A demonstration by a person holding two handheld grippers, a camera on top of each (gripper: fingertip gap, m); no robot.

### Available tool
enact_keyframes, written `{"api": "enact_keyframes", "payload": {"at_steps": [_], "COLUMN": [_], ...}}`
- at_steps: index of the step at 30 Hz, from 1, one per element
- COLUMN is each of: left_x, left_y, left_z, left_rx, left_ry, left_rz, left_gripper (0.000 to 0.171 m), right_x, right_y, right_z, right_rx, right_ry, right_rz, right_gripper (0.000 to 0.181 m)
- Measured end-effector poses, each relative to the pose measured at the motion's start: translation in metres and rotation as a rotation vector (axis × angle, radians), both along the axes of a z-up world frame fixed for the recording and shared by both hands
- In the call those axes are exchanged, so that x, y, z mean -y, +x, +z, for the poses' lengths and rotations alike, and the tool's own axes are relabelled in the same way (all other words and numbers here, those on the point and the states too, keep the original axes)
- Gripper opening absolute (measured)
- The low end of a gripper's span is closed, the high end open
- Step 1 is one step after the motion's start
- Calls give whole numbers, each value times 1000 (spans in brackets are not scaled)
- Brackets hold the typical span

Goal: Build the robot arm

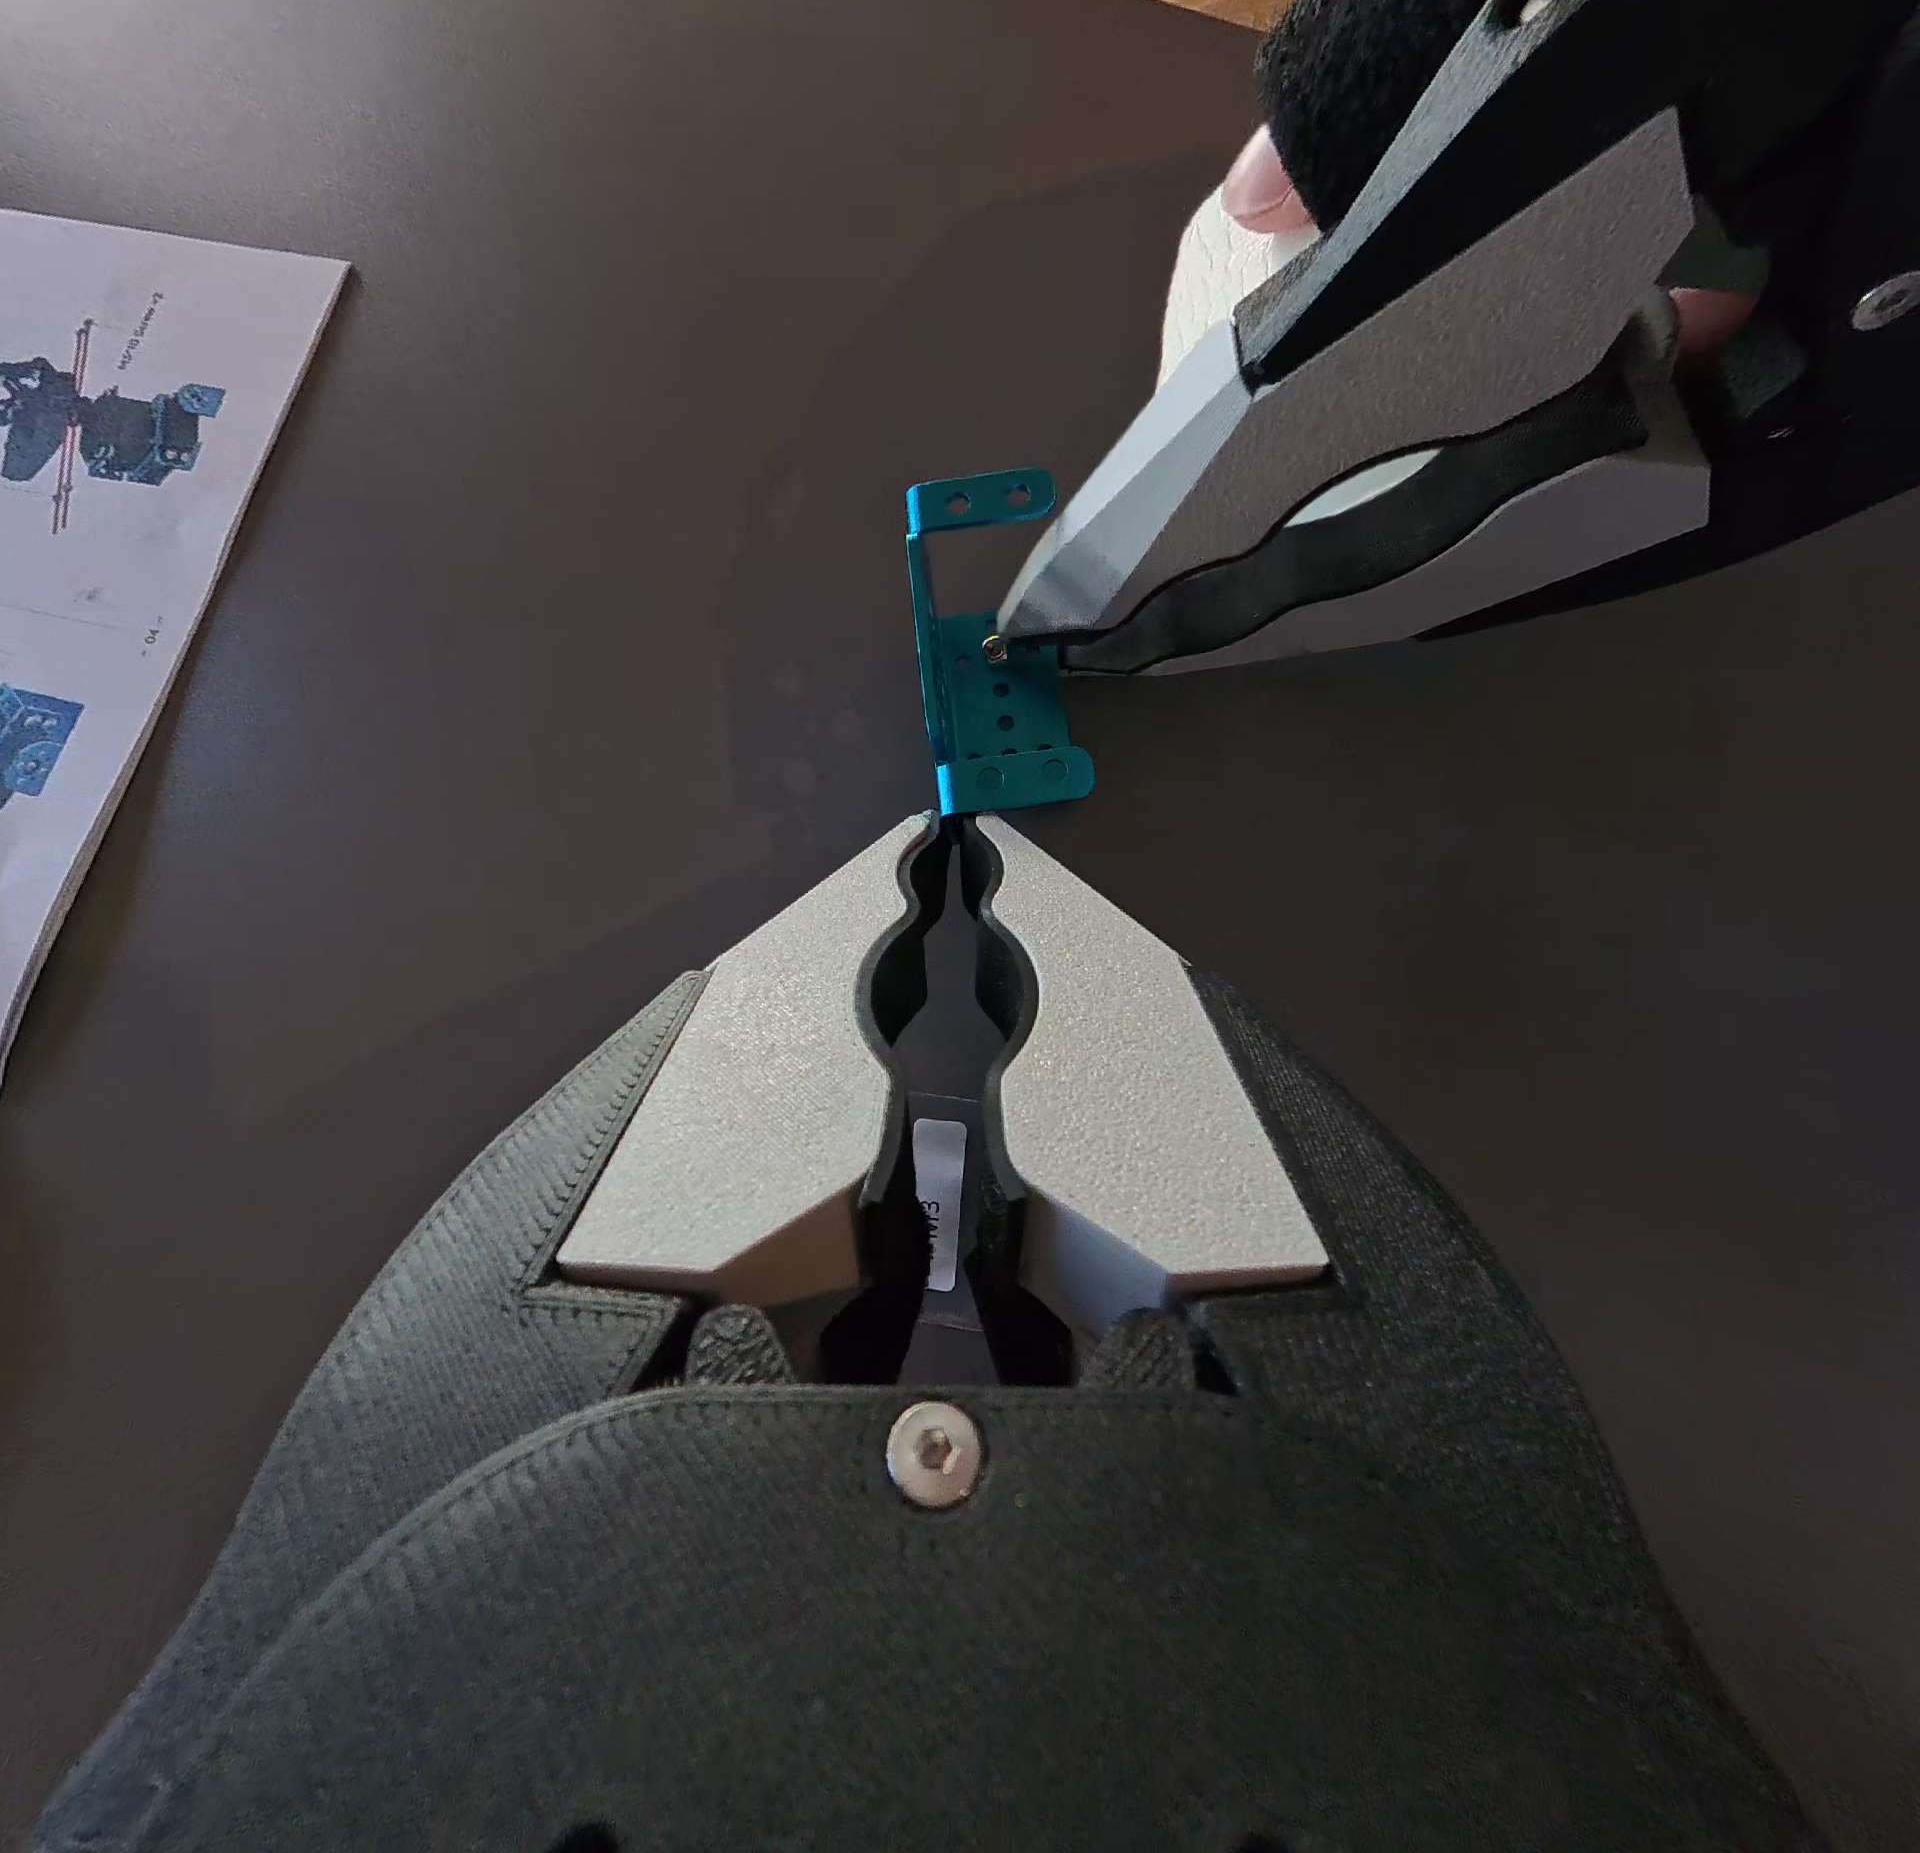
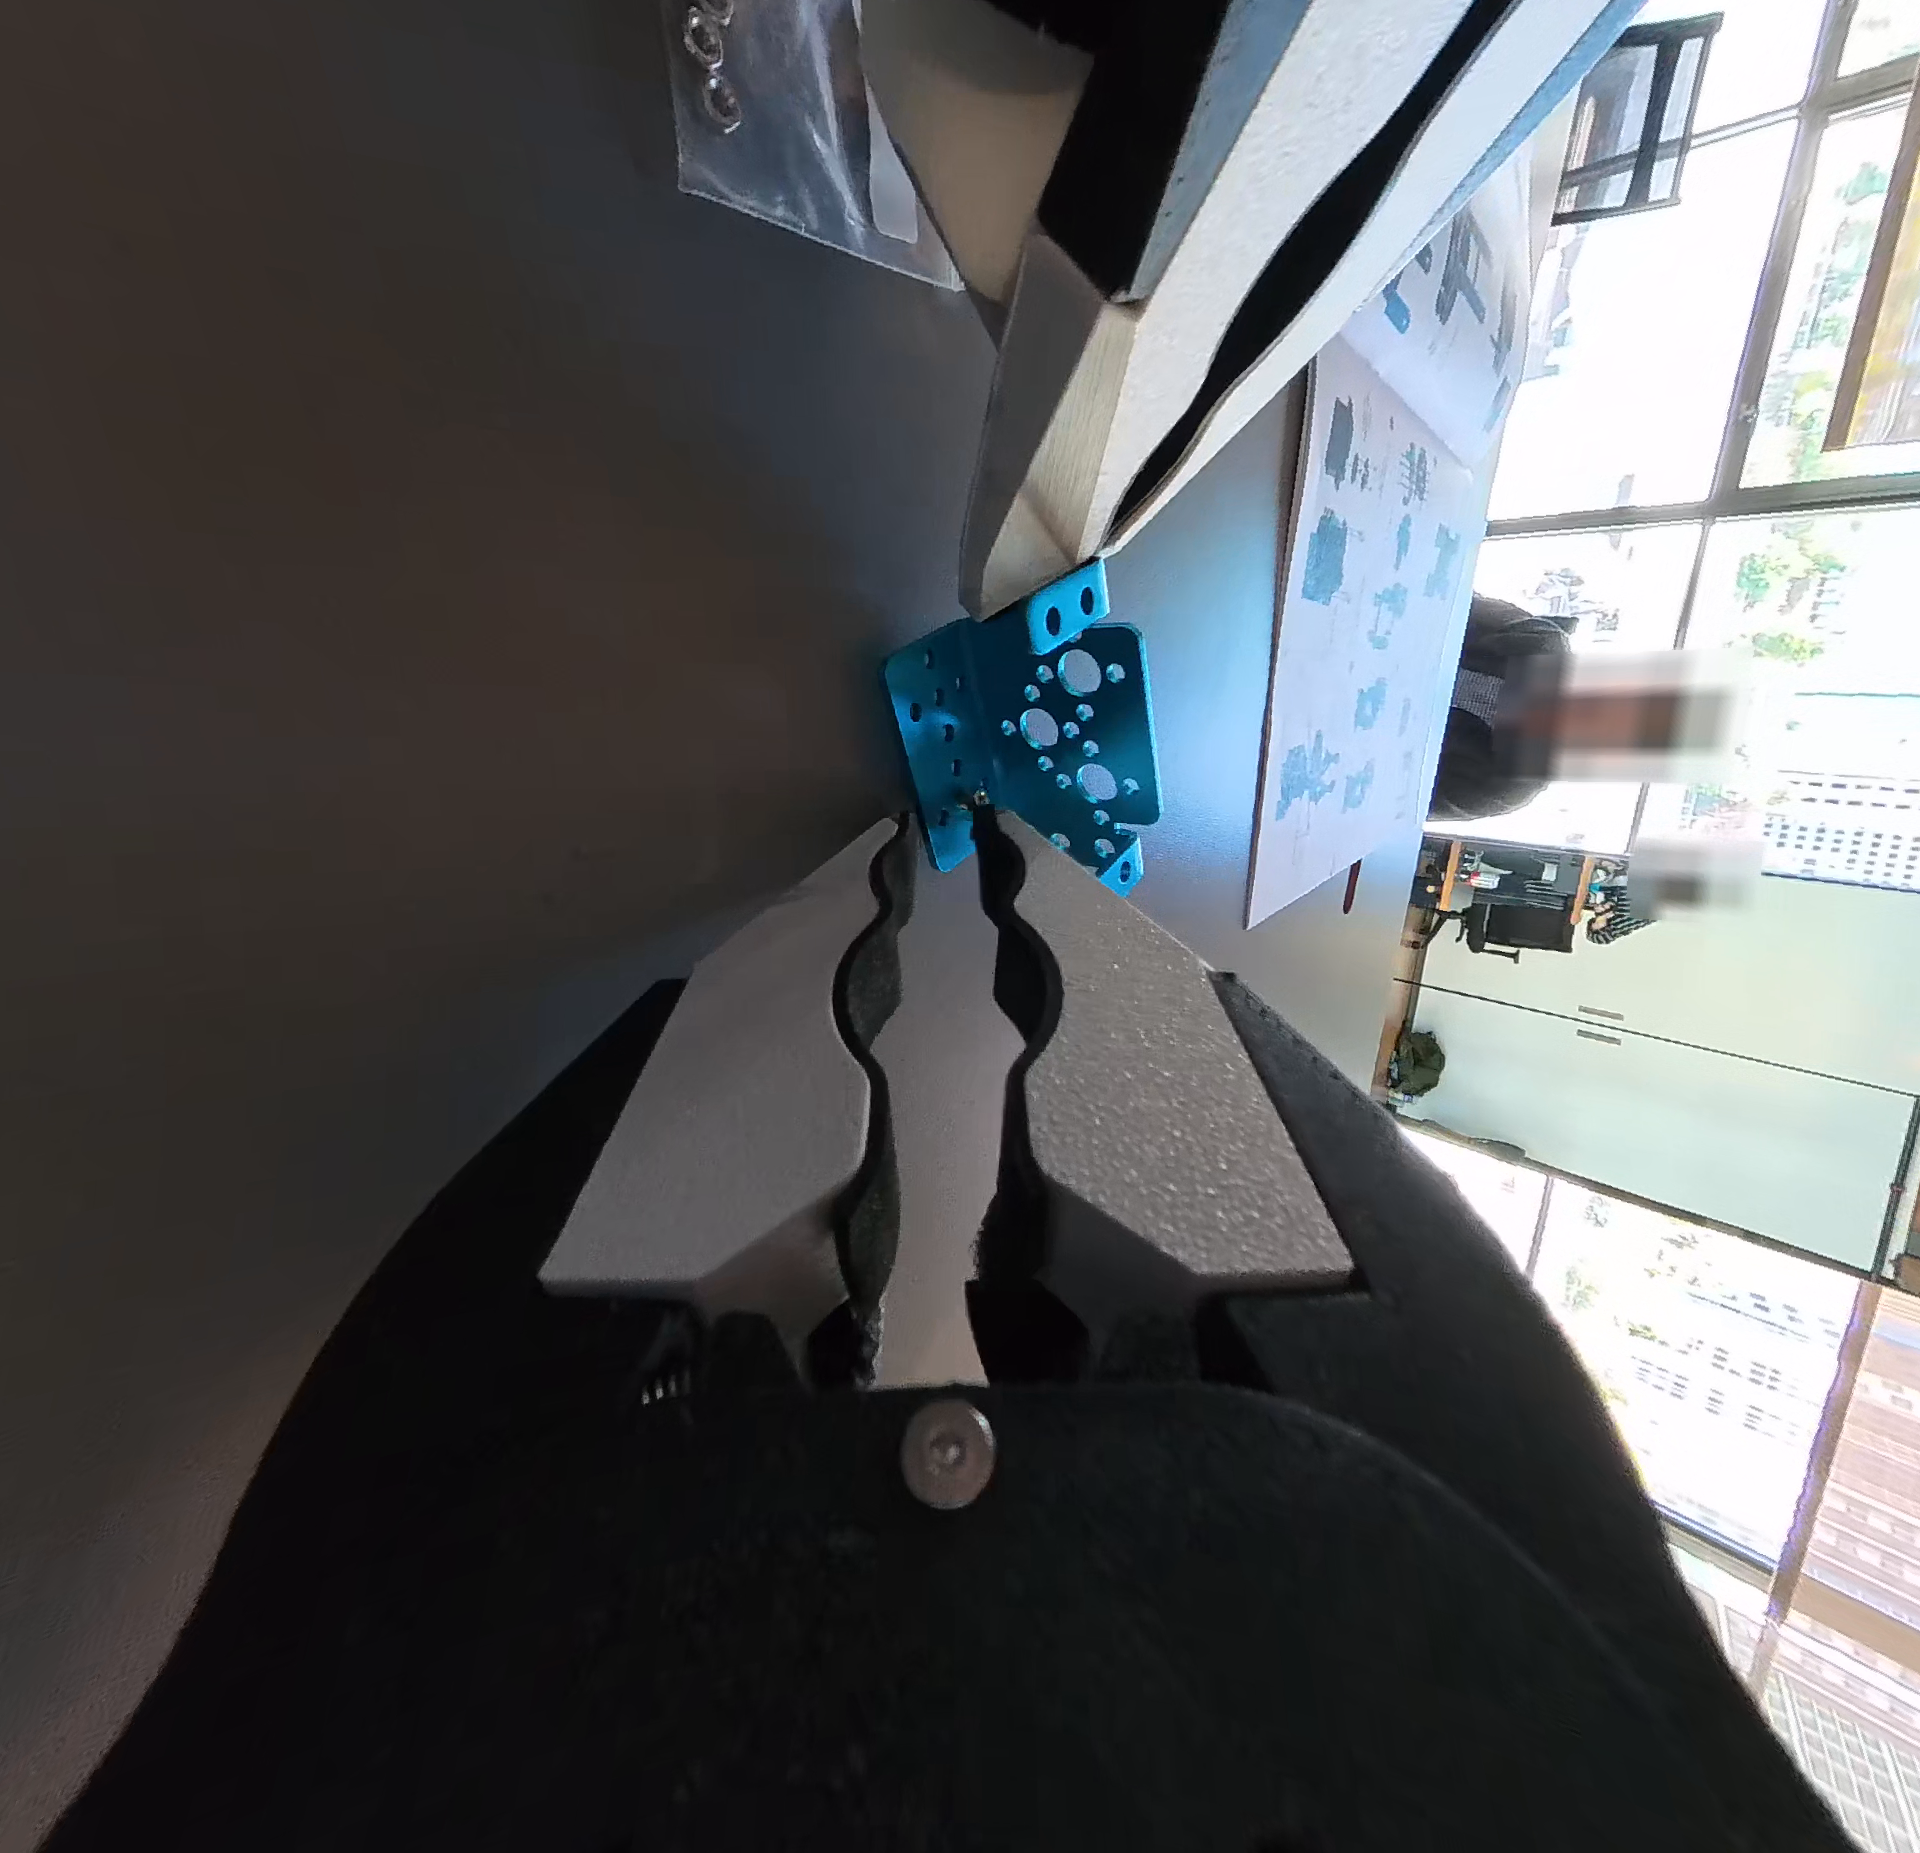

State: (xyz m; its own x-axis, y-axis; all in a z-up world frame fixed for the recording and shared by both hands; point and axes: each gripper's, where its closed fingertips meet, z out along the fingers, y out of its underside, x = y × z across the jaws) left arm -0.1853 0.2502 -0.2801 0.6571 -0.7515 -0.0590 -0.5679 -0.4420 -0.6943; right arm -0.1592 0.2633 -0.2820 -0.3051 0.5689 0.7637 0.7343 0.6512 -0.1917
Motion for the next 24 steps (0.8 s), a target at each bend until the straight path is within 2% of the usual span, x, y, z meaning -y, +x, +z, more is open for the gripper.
{"api": "enact_keyframes", "payload": {"at_steps": [14,24], "left_x": [0,0], "left_y": [0,1], "left_z": [0,0], "left_rx": [-1,0], "left_ry": [0,-1], "left_rz": [0,-4], "left_gripper": [1,1], "right_x": [1,0], "right_y": [0,1], "right_z": [-2,0], "right_rx": [35,10], "right_ry": [22,6], "right_rz": [0,-7], "right_gripper": [7,12]}}
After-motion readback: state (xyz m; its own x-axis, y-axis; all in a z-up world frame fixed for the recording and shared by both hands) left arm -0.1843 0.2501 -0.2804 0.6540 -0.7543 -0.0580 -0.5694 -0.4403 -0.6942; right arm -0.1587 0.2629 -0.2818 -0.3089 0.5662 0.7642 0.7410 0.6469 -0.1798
